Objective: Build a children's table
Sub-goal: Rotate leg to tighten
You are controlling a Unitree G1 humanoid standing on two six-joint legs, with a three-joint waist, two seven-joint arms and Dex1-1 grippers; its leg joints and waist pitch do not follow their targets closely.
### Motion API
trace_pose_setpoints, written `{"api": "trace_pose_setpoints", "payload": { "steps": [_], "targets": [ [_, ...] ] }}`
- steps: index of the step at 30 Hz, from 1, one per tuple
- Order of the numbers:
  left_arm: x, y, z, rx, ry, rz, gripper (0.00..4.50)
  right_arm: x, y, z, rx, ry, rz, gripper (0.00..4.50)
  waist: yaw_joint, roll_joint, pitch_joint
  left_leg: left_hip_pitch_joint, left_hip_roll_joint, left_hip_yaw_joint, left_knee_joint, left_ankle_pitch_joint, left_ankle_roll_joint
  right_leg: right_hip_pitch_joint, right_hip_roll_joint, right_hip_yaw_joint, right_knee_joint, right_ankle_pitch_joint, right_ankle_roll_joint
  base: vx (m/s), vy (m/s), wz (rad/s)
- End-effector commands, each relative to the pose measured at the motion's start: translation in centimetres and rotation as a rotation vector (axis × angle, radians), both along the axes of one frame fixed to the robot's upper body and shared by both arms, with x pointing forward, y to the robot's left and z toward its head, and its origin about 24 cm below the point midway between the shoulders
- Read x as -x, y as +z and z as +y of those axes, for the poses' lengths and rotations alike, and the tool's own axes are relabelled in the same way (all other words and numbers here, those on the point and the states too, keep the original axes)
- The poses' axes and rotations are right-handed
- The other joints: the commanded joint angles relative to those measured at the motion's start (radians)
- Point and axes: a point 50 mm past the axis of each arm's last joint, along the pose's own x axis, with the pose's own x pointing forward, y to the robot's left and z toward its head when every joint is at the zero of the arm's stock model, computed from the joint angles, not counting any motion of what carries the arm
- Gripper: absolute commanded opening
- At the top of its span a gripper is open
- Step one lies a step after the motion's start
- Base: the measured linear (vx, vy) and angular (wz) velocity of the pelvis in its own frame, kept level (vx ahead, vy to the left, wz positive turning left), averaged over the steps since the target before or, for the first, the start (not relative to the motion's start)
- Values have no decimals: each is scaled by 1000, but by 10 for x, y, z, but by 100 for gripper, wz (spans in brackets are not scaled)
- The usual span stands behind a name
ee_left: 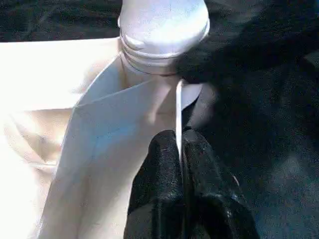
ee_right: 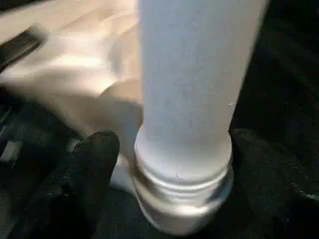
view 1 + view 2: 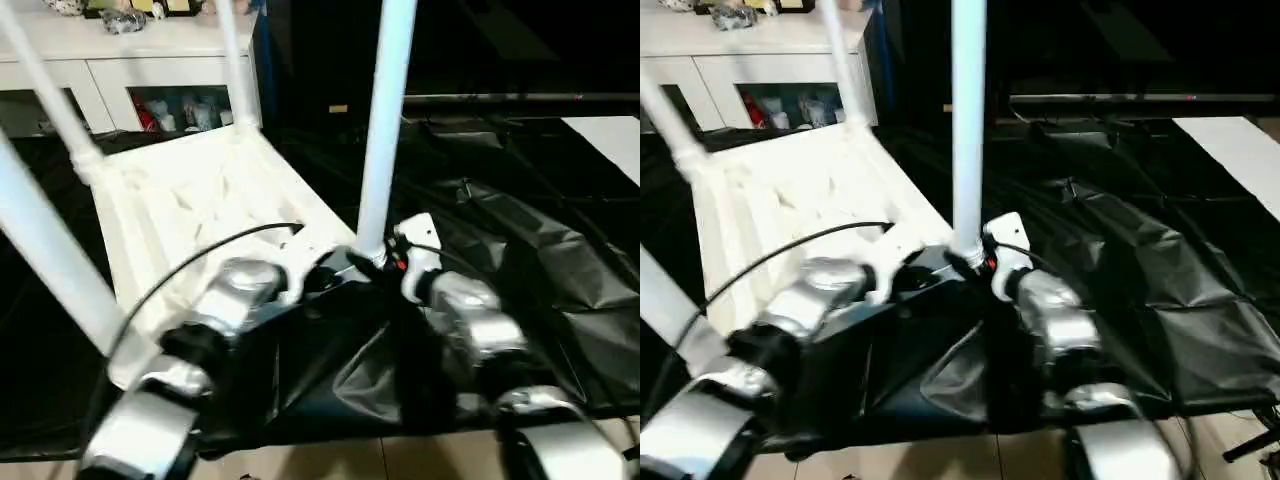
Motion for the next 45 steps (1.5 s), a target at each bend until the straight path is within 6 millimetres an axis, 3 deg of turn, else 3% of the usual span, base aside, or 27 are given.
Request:
{"api": "trace_pose_setpoints", "payload": {
  "steps": [1,3,8,14,15,23,24,29,32,33,35,36,38,39,40,41,45],
  "targets": [
    [4,13,-13,93,-106,-50,0,6,8,18,37,189,-48,416,5,-20,-65,2,21,2,-57,-249,78,54,-55,41,-72,-335,-167,0,0,0],
    [11,14,-9,115,-192,-24,0,7,12,5,78,239,-49,416,8,-19,-65,1,21,3,-56,-223,87,54,-55,42,-66,-301,-182,0,0,0],
    [22,16,-4,152,-293,32,0,5,17,-1,69,248,-39,416,16,-13,-67,10,29,5,-56,-221,83,48,-51,45,-57,-240,-226,0,0,0],
    [25,16,0,149,-315,41,0,9,14,2,71,310,-6,416,23,-16,-65,9,25,7,-58,-247,68,51,-54,47,-61,-283,-202,0,0,0],
    [25,17,0,148,-315,41,0,9,13,2,72,317,-1,390,23,-15,-65,9,25,6,-58,-246,68,51,-54,47,-61,-287,-200,0,0,0],
    [25,18,6,144,-305,48,0,11,11,1,56,337,28,349,24,-16,-66,8,25,6,-57,-235,69,50,-53,47,-61,-288,-195,0,0,0],
    [24,18,6,144,-304,49,0,12,10,1,53,341,32,323,25,-16,-66,8,25,6,-57,-232,69,51,-53,47,-61,-287,-195,0,0,0],
    [24,16,7,143,-284,54,0,15,6,3,42,343,51,287,24,-18,-66,8,25,6,-57,-228,70,51,-52,47,-60,-287,-195,0,0,0],
    [18,11,6,117,-202,56,0,13,-1,5,18,263,89,271,23,-19,-65,8,24,6,-58,-227,65,51,-52,47,-61,-300,-191,0,0,0],
    [9,6,4,90,-81,48,0,9,-11,8,11,120,102,271,21,-19,-63,11,22,6,-59,-238,58,48,-52,47,-66,-326,-183,0,0,0],
    [6,5,2,78,-34,46,0,8,-15,10,10,54,105,269,16,-19,-61,14,19,4,-62,-258,35,47,-55,47,-73,-382,-165,0,0,0],
    [-4,1,-2,43,122,33,0,5,-23,17,-22,-88,123,269,9,-17,-61,14,18,4,-63,-264,21,46,-53,47,-75,-390,-157,0,0,0],
    [-11,-2,-9,27,242,41,0,1,-26,29,-83,-241,147,267,0,-7,-60,16,15,2,-63,-282,12,44,-52,46,-79,-405,-152,0,0,0],
    [-14,-2,-11,15,285,34,0,0,-27,34,-113,-285,165,267,-4,-11,-59,16,13,3,-63,-288,13,44,-51,46,-83,-414,-149,0,0,0],
    [-15,-2,-15,4,304,28,0,0,-27,42,-124,-323,179,267,-5,-15,-61,17,11,1,-63,-295,16,47,-51,43,-84,-426,-141,0,0,0],
    [-16,-2,-18,-3,312,24,0,-1,-28,47,-126,-345,186,267,-4,-4,-60,17,10,0,-62,-296,18,46,-52,43,-86,-431,-138,0,0,0],
    [-20,3,-28,8,316,-12,0,2,-23,71,-76,-259,125,267,-10,-5,-61,15,9,-1,-64,-317,25,46,-50,39,-94,-438,-122,0,0,0]
  ]
}}
